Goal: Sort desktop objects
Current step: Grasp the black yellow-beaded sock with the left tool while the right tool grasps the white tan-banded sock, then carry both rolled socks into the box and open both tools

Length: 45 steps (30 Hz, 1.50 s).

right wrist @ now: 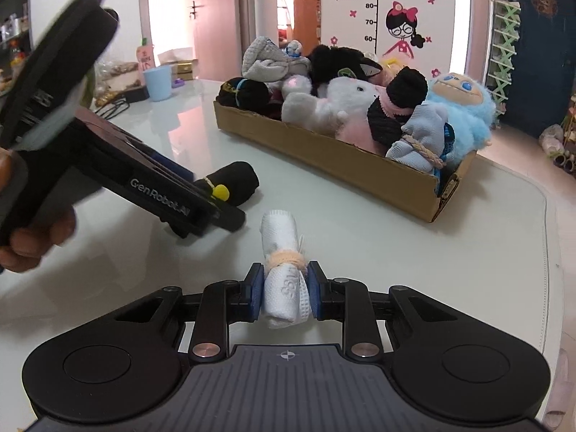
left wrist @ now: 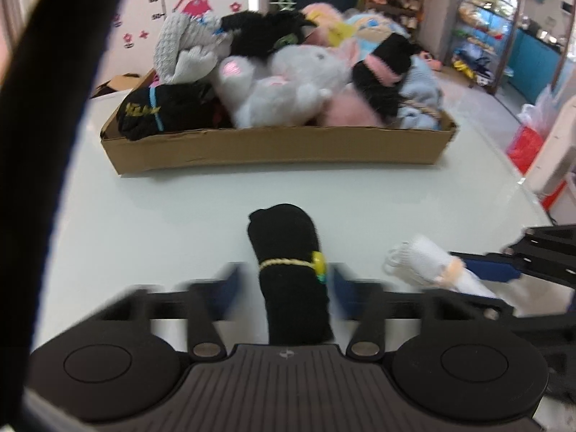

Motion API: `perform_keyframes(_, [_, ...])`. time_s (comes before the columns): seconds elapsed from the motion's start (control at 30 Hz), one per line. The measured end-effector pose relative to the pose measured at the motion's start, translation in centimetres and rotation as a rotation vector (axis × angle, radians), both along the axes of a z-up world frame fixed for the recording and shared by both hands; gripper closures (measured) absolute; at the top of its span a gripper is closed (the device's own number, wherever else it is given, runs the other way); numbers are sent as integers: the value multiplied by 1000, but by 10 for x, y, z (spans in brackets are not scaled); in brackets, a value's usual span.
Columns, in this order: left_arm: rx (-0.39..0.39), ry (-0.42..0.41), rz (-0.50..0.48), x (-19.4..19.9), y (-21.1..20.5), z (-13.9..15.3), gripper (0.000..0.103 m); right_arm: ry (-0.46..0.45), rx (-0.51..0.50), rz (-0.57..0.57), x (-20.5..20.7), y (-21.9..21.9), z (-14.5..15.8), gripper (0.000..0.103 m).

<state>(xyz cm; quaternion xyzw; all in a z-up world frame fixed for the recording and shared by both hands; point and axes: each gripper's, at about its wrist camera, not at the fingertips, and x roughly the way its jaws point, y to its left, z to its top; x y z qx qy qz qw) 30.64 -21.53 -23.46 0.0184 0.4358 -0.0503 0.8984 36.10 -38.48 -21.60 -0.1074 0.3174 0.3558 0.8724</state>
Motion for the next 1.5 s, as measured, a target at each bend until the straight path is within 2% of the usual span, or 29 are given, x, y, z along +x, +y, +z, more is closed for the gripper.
perform_keyframes(0.1, [-8, 11, -45, -9, 6, 0, 72, 12, 13, -6, 1, -2, 1, 72])
perform_keyframes(0.23, [-17, 14, -53, -16, 9, 3, 72, 25, 34, -8, -1, -4, 4, 72])
perform_keyframes(0.37, [-8, -10, -55, -8, 9, 18, 72, 25, 63, -12, -7, -9, 14, 72])
perform_keyframes(0.53, [18, -39, -64, -23, 17, 36, 72, 32, 103, -21, -17, -18, 24, 72])
perform_keyframes(0.7, [44, -99, -62, -21, 27, 69, 71, 44, 182, -70, -7, -34, 42, 72])
perform_keyframes(0.9, [37, -183, -85, -3, 32, 115, 71, -7, 222, -92, 15, -46, 90, 72])
perform_keyframes(1.07, [48, -234, -115, 22, 23, 139, 71, -47, 262, -78, 41, -50, 137, 72])
perform_keyframes(1.27, [29, -244, -123, 69, 8, 139, 71, -73, 236, -74, 84, -36, 168, 72])
perform_keyframes(1.5, [-7, -241, -134, 106, 0, 126, 71, -75, 173, -64, 124, -12, 177, 72])
